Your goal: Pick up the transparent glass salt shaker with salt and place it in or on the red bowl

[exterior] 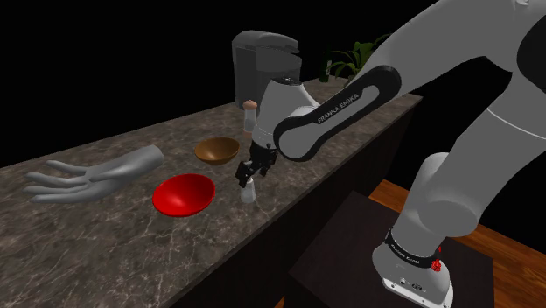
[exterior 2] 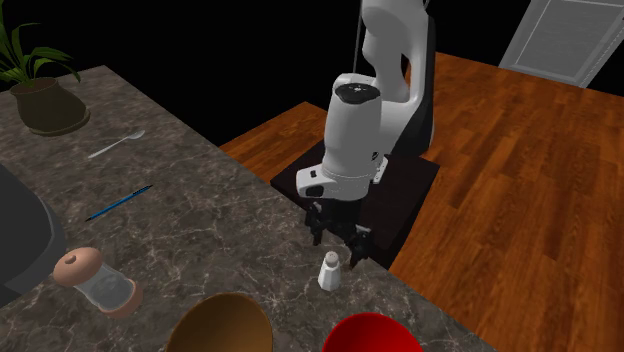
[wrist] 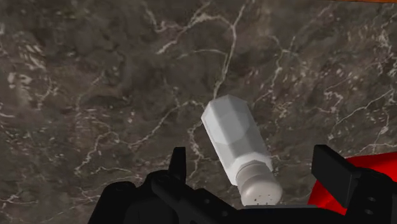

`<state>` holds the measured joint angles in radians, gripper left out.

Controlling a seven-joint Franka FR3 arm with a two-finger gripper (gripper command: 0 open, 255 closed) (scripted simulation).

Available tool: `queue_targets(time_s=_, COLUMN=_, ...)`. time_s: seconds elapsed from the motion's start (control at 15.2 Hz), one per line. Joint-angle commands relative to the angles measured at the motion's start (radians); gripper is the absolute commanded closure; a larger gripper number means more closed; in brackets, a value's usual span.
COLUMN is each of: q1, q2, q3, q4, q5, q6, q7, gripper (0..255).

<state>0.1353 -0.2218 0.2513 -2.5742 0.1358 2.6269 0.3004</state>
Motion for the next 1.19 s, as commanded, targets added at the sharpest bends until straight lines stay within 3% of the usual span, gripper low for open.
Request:
queue_targets(time_s=0.0, q1=-0.003, q2=0.032, q3=0.004, q4=0.003, q5=-0.007, q6=0.03, q7=0.005, gripper=0)
queue_targets(time_s=0.2, q1=-0.007, q2=0.071, q3=0.009, q4=0.003, q5=-0.019, q6=0.069, q7=0.014, gripper=0)
queue_targets(time_s=0.73, q1=-0.007, q2=0.071, q3=0.009, q4=0.003, q5=-0.019, q6=0.069, q7=0.014, gripper=0)
queue_targets(time_s=0.79, q1=-0.007, q2=0.071, q3=0.009, q4=0.003, q5=-0.019, q6=0.069, q7=0.014, gripper=255)
queue_targets(time_s=1.12, q1=-0.007, q2=0.071, q3=0.009, q4=0.003, q5=-0.019, q6=0.069, q7=0.014, gripper=255)
